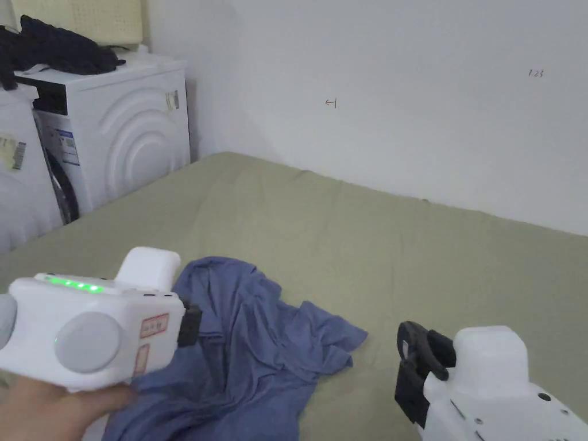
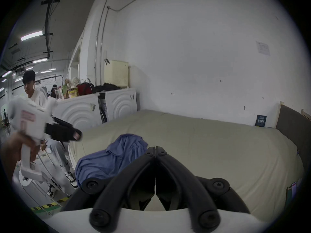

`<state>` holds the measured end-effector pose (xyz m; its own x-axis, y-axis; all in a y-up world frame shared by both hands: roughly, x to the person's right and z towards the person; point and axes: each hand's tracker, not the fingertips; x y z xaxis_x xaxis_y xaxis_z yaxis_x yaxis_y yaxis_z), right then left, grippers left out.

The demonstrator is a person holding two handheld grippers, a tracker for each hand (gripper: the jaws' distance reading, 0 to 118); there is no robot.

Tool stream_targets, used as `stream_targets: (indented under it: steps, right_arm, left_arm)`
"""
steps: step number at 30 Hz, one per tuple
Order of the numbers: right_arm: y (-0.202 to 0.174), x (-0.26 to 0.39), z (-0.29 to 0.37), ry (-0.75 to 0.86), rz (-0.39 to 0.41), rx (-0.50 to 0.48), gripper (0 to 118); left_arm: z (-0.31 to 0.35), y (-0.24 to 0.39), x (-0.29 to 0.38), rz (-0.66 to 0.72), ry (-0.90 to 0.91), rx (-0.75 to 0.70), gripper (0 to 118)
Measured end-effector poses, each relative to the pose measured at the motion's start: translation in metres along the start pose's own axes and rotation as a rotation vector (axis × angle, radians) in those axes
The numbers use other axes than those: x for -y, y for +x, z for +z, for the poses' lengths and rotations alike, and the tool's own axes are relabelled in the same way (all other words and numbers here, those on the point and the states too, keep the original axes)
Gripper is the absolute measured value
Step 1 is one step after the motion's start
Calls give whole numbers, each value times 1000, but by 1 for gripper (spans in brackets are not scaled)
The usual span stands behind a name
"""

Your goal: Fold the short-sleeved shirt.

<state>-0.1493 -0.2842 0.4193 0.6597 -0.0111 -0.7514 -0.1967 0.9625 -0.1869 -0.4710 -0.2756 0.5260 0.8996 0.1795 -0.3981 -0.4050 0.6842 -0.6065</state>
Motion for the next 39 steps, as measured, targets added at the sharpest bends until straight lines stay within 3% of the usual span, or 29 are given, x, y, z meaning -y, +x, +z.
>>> stream_targets:
  steps: [2, 5, 7, 8, 9, 10, 11, 12, 13, 15, 19, 24, 26, 27, 28, 33, 35, 37, 39]
  right_arm:
    - [5, 12, -13, -38, -12, 12, 0]
    - [17, 29, -32, -98, -38, 32, 0]
    - [25, 38, -41, -123, -39, 49, 0]
    - [29, 43, -46, -136, -32, 62, 0]
    - [33, 48, -50, -152, -18, 76, 0]
    - [37, 52, -54, -161, -13, 80, 0]
    - [41, 55, -57, -169, -13, 84, 0]
    - [46, 59, -60, -184, -25, 92, 0]
    - [50, 62, -64, -202, -37, 97, 0]
    - [56, 67, -69, -220, -54, 103, 0]
    - [64, 75, -75, -239, -79, 109, 1]
    - [67, 82, -69, -267, -106, 108, 1]
    - [67, 83, -63, -260, -109, 107, 1]
    - [68, 83, -59, -254, -113, 109, 1]
    - [69, 83, -55, -246, -121, 108, 1]
    - [77, 82, -31, -227, -157, 115, 1]
    - [84, 82, -20, -219, -146, 124, 1]
    - [93, 81, -10, -219, -135, 145, 1]
    - [105, 78, 1, -225, -148, 161, 1]
  left_arm:
    - [-60, -14, -11, 112, -148, 69, 0]
    - [-139, -24, -20, 48, -232, -95, 0]
    - [-181, -28, -26, 75, -273, -94, 0]
    - [-198, -27, -27, 78, -266, -68, 8]
    - [-219, -32, -32, 106, -277, -47, 33]
    - [-230, -27, -35, 110, -286, -75, 93]
    - [-244, -24, -38, 95, -313, -94, 118]
    - [-258, -19, -35, 77, -331, -122, 115]
    - [-260, -19, -53, 81, -228, -91, 115]
    - [-289, -23, -64, 62, -325, -149, 116]
    - [-317, -2, -21, 69, -369, -251, 118]
    - [-288, -1, -25, 59, -292, -216, 111]
    - [-275, -2, -28, 14, -243, -263, 53]
    - [-274, -6, -30, 10, -238, -269, 12]
    - [-273, -15, -26, 27, -249, -244, 4]
    - [-265, -25, -21, 153, -173, -129, 3]
    - [-253, -17, -25, 254, -106, 92, 3]
    - [-247, 16, -35, 200, -64, 38, 3]
    - [-250, 45, -44, 139, -44, 77, 4]
